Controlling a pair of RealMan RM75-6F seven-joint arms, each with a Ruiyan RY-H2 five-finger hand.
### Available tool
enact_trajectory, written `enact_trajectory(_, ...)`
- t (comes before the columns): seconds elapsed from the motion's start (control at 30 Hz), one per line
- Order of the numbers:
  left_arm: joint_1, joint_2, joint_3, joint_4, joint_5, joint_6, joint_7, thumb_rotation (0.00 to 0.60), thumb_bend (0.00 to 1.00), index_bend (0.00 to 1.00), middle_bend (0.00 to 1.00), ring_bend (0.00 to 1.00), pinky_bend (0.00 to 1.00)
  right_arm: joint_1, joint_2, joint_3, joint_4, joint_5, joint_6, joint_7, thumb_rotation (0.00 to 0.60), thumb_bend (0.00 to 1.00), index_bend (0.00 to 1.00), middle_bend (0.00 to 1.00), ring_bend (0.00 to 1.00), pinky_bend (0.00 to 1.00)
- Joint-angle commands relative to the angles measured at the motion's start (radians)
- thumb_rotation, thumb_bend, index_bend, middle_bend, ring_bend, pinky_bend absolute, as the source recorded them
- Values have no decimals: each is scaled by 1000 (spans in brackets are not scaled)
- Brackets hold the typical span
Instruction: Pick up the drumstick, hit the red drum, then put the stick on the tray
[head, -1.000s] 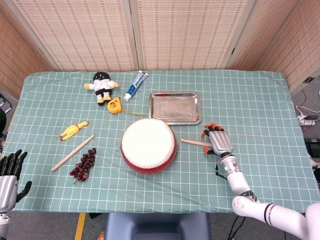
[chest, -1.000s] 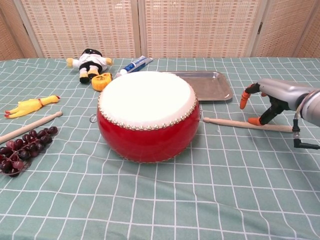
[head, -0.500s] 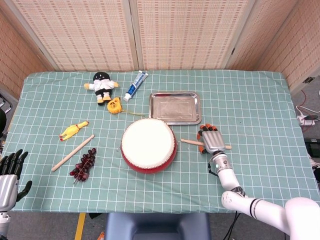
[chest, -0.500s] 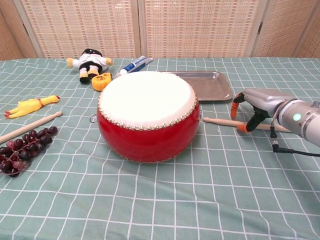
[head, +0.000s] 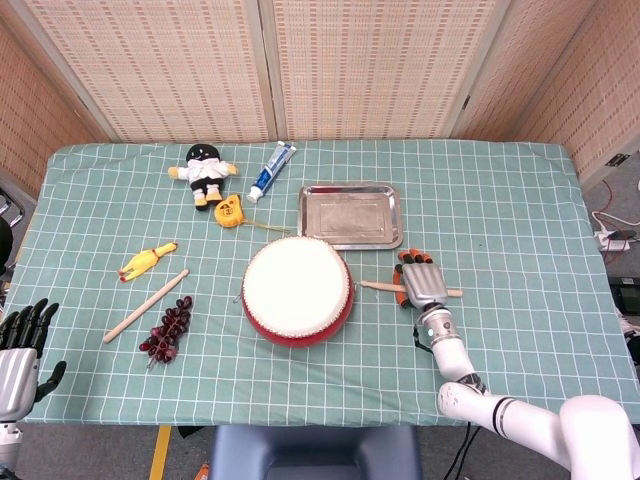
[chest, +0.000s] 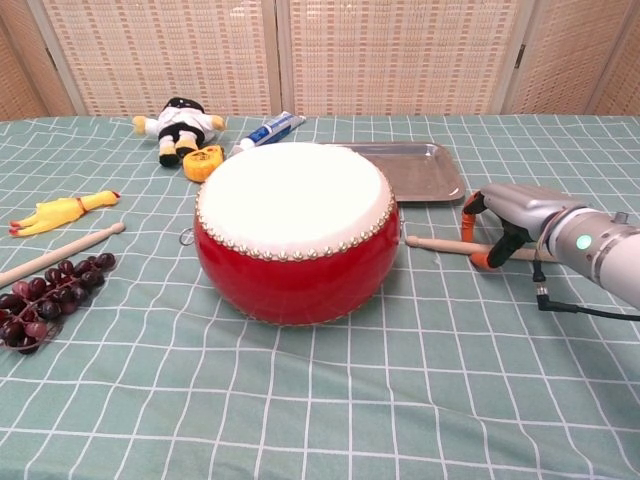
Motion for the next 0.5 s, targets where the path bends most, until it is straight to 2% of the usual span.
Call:
enact_trajectory(0.03, 0, 0, 0, 0, -1, -1, 0, 600, 277, 0, 0, 25, 19, -8, 12, 6, -23, -10, 5, 23, 600, 421, 592, 159, 34, 143)
enact_trajectory(0.13, -1, 1, 0, 0, 0, -1, 0, 600, 278, 0, 0, 25, 19, -16, 28, 9, -49, -24, 15, 44, 600, 433, 605, 167, 42, 142)
enact_trajectory(0.27, -4, 5, -1, -5, 5, -1, 6, 600, 278, 0, 0, 25, 20, -80, 120, 35, -200, -111, 97, 194, 600, 434, 628, 180, 56, 144)
enact_trajectory(0.4, -8, 8, -2, -16, 11, -3, 16, 600, 278, 0, 0, 24, 20, -139, 192, 71, -307, -175, 107, 432, 600, 433, 640, 192, 71, 145)
enact_trajectory(0.5, -11, 10, -1, -24, 9, -8, 20, 600, 278, 0, 0, 25, 20, -178, 235, 95, -355, -246, 97, 663, 600, 434, 642, 209, 79, 146)
